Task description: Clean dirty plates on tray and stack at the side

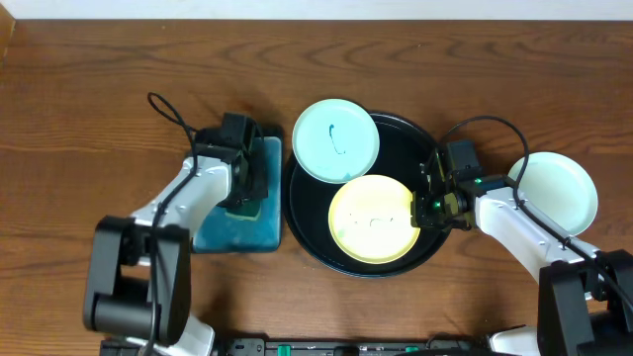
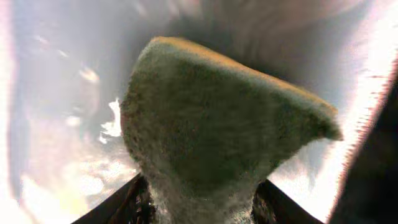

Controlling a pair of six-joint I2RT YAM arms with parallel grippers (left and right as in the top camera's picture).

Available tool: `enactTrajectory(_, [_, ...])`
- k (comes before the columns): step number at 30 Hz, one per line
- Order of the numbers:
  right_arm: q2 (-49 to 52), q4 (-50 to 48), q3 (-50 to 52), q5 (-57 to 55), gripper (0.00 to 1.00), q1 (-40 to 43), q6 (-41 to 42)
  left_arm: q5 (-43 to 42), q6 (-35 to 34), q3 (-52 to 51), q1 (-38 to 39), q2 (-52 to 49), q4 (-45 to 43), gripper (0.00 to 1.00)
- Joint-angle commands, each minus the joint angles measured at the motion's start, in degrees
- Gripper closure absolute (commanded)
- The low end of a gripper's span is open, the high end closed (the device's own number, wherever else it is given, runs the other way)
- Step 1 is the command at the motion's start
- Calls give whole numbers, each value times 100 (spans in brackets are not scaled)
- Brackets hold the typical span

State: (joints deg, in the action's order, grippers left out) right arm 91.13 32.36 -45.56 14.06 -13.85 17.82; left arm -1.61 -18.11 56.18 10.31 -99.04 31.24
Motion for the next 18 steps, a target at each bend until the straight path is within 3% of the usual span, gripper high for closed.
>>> enactTrajectory(1, [42,0,35,-50,99,-63,103,-52,9,-33,0,632,15,47])
enactTrajectory(18, [42,4,35,-48,99,-63,103,-55,4,-63,0,645,232,45])
